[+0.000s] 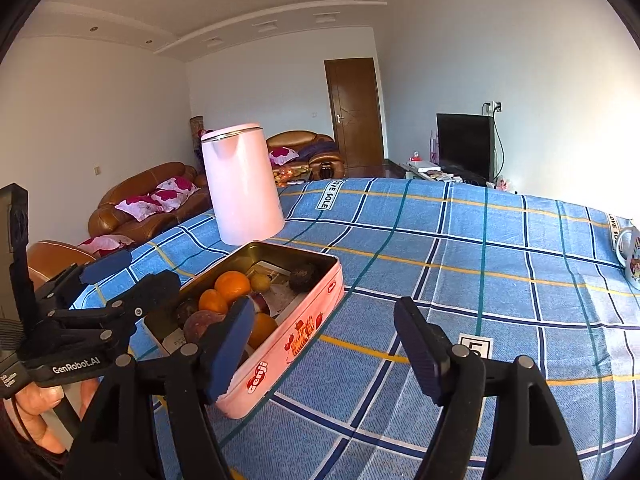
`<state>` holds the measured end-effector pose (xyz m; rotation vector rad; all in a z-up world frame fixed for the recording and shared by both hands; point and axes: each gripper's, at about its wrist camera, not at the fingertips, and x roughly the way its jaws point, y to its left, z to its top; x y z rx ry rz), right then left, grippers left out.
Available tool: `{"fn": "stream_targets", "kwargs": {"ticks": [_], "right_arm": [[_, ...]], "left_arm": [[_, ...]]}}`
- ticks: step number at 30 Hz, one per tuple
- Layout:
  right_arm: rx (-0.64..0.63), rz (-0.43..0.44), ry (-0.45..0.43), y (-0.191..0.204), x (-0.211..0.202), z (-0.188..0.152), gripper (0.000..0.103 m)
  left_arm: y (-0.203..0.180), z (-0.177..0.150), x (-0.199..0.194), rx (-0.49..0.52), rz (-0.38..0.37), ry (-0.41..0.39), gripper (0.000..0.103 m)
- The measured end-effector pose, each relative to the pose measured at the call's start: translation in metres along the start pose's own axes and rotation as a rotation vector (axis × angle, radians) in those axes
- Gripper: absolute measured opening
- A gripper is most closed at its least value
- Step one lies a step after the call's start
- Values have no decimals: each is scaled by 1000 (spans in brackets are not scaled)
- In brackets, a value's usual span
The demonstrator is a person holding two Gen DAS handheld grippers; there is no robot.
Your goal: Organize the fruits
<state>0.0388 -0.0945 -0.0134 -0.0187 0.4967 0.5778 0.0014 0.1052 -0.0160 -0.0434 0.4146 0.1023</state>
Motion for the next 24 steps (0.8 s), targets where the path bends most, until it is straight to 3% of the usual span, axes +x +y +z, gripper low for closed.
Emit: {"fn": "stream_targets", "kwargs": {"ticks": [24], "right_arm": [[-34,-48,-64,3,-35,-7,76]], "left_arm": [[-26,2,-14,27,-21,-27,101]]}}
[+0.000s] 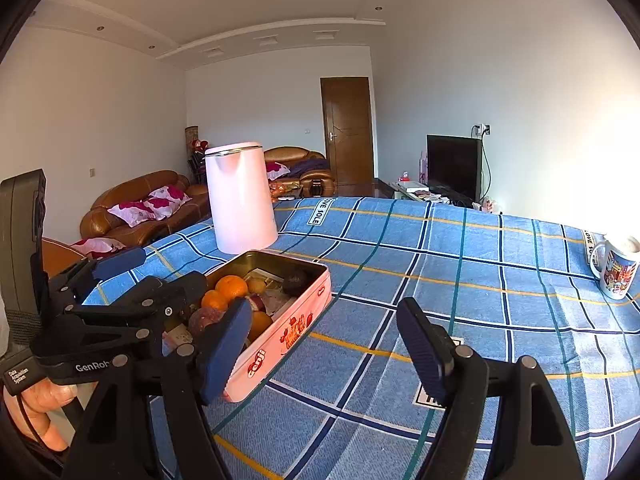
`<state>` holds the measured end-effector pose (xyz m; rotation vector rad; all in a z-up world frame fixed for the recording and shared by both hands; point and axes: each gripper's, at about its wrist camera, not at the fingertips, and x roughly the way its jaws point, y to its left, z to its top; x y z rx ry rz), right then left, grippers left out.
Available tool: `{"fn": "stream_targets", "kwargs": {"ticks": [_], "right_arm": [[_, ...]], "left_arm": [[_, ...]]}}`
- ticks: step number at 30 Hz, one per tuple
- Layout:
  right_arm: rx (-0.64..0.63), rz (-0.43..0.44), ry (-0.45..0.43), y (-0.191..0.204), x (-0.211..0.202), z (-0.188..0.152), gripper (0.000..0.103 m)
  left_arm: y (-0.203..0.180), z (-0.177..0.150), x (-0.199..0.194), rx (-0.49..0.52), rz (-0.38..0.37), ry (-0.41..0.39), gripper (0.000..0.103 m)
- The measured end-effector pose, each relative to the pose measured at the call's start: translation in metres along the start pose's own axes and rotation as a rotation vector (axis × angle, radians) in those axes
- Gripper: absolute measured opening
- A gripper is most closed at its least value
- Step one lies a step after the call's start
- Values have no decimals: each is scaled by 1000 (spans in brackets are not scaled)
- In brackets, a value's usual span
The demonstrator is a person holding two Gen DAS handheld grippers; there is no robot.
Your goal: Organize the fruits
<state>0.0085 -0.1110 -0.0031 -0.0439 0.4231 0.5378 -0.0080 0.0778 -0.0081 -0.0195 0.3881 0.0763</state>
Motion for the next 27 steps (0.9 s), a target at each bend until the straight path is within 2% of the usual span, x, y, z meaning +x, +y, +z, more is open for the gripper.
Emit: {"fn": "stream_targets", "kwargs": {"ticks": [27], "right_arm": [[15,-7,-42,-6,-14,1,79]], "left_arm": [[-8,5,-10,3,-12,-5,103]]}}
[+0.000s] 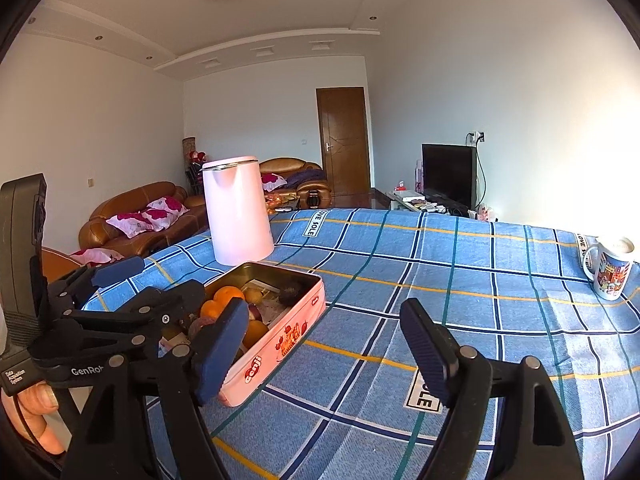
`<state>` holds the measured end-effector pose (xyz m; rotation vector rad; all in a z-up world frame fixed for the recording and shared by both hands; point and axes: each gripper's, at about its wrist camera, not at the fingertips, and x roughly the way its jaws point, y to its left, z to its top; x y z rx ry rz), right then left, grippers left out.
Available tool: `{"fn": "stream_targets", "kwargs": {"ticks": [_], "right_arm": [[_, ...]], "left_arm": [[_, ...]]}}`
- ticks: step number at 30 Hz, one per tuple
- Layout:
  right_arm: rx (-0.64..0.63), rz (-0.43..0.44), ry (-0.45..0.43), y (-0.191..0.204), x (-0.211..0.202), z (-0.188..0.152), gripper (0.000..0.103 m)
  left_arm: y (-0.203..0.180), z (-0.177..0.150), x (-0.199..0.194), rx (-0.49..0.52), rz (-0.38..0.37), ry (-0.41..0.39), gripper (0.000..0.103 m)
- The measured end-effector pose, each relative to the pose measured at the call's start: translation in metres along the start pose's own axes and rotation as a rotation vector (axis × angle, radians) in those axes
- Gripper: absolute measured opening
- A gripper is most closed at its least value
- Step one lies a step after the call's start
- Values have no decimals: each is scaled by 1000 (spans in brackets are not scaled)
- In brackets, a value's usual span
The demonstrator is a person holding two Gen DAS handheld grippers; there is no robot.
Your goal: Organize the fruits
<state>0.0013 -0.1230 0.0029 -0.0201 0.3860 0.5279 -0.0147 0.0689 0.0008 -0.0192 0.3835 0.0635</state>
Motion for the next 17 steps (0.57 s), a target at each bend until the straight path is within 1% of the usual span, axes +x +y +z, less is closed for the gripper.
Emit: {"fn": "stream_targets", "kwargs": {"ticks": [5,11,17], "right_arm": [[1,2,6,-1,1,-1,79],[8,-1,12,-4,2,-3,80],[8,-31,35,-15,4,-7,80]], "left_arm": [[-2,1,-1,2,4,-3,103],[-4,-2,3,14,9,14,103],[-4,-3,3,20,10,18,103]]}}
